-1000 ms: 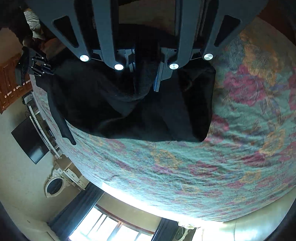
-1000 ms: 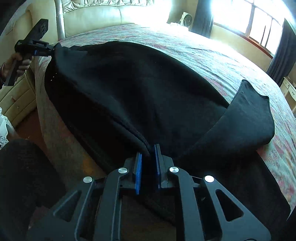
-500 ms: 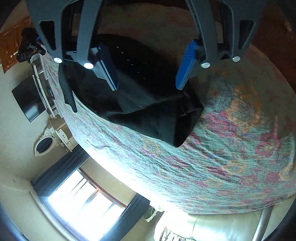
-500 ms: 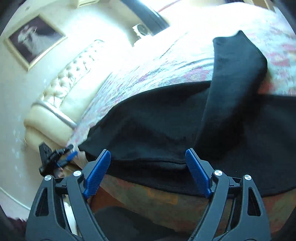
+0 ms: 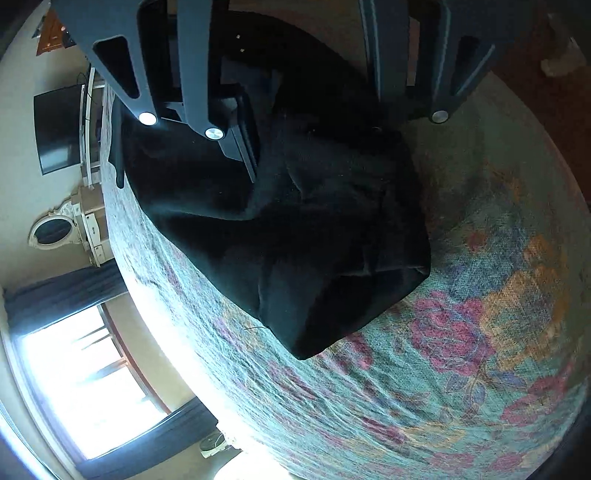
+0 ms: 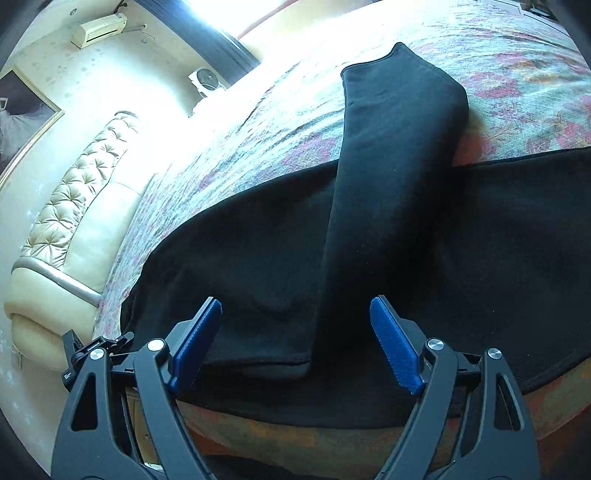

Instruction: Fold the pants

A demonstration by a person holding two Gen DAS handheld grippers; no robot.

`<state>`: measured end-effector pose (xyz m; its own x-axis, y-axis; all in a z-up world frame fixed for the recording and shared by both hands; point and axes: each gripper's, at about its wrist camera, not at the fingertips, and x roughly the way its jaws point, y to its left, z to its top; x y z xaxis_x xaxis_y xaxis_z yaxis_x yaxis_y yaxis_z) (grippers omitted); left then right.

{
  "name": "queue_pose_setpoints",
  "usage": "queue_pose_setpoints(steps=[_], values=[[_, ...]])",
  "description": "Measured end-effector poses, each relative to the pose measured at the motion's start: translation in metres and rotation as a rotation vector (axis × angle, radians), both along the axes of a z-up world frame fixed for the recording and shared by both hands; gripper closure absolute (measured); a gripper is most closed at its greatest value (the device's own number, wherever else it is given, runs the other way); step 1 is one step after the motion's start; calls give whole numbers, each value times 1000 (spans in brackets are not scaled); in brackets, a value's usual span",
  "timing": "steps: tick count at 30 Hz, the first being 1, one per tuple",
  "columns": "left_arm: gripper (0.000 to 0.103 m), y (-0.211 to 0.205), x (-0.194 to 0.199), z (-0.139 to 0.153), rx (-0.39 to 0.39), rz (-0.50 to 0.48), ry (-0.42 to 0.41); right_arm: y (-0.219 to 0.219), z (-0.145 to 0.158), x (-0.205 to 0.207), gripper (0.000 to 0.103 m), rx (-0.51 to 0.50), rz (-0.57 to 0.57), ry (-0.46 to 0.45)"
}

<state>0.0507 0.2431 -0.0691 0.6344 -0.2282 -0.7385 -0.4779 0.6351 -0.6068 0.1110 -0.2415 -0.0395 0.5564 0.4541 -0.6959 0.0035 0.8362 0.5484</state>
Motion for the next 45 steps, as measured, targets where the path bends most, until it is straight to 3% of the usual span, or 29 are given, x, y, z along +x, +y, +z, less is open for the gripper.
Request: queue_pose_setpoints(steps=[3,6,9,11,14,22,25,28,30,33,35,36,37,38,41,44,45], values=[[77,2,0,4,-1,16,-17,-4,0,9,20,-25,-34,4],[78,5,-3,1,0,16,-24,-8,-5,19,22,-67,-57,34],[78,3,0,-3,9,8,-14,-1,-12,31,33,-166,-37,59],[78,3,0,-4,7,7,-16,1,-15,34,63,-222,-25,66],[79,7,0,-3,-13,15,-19,-9,-16,37,88,-218,-25,58],[82,20,-14,12,-3,29,-69,-56,-8,-4,91,88,-69,22],[82,28,-25,9,39,29,-73,-63,-30,-22,91,134,-65,63],[82,35,-33,-8,2,35,-70,-68,-55,-28,92,155,-75,90],[82,38,-39,-11,-24,50,-111,-69,-55,-28,92,157,-77,91],[80,37,-45,-5,17,26,-156,-70,-47,-30,83,132,-53,97],[78,40,-54,0,27,10,-183,-79,-36,-37,61,127,-71,91],[74,43,-60,4,44,9,-198,-85,-27,-41,53,89,-91,75],[67,45,-66,9,83,13,-203,-91,-16,-44,38,42,-115,51],[64,46,-72,15,128,18,-211,-97,-4,-45,32,-6,-135,20],[51,42,-84,35,227,7,-234,-103,30,-28,29,-85,-140,-59],[34,25,-82,52,216,-45,-276,-87,46,23,24,-156,-81,-72],[22,13,-74,57,192,-70,-291,-75,48,47,24,-200,-45,-70]])
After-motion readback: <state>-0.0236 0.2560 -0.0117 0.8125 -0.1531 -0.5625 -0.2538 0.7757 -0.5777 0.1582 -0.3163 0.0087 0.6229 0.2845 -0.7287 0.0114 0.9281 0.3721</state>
